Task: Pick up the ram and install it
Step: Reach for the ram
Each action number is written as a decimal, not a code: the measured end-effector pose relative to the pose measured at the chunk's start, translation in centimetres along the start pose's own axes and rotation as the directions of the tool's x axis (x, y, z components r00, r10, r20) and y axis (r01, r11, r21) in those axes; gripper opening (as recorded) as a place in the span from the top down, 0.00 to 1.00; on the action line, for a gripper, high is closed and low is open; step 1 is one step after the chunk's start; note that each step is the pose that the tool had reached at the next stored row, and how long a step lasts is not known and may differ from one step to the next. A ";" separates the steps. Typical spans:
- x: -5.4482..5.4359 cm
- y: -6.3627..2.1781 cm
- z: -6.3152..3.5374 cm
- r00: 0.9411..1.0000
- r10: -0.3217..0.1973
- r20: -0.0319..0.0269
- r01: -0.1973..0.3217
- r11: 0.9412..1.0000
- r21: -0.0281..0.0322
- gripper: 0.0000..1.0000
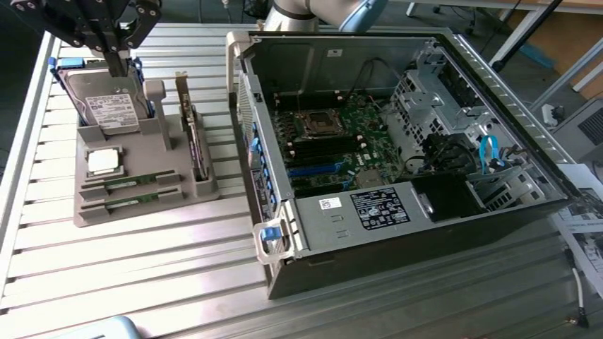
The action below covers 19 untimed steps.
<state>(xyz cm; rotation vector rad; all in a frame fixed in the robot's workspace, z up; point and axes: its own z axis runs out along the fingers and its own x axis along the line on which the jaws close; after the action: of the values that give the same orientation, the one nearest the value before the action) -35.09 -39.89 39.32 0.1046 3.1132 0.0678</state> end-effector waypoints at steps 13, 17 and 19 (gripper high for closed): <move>1.7 -0.11 -0.05 1.000 -0.009 0.000 0.009 1.000 0.000 0.89; 1.7 -0.11 -0.05 1.000 -0.009 0.000 0.009 1.000 0.000 0.89; 1.7 -0.14 -0.06 1.000 -0.009 -0.001 0.009 1.000 0.000 0.89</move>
<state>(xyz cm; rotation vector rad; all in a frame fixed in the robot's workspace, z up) -36.77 -39.93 39.33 0.0901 3.1140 0.0679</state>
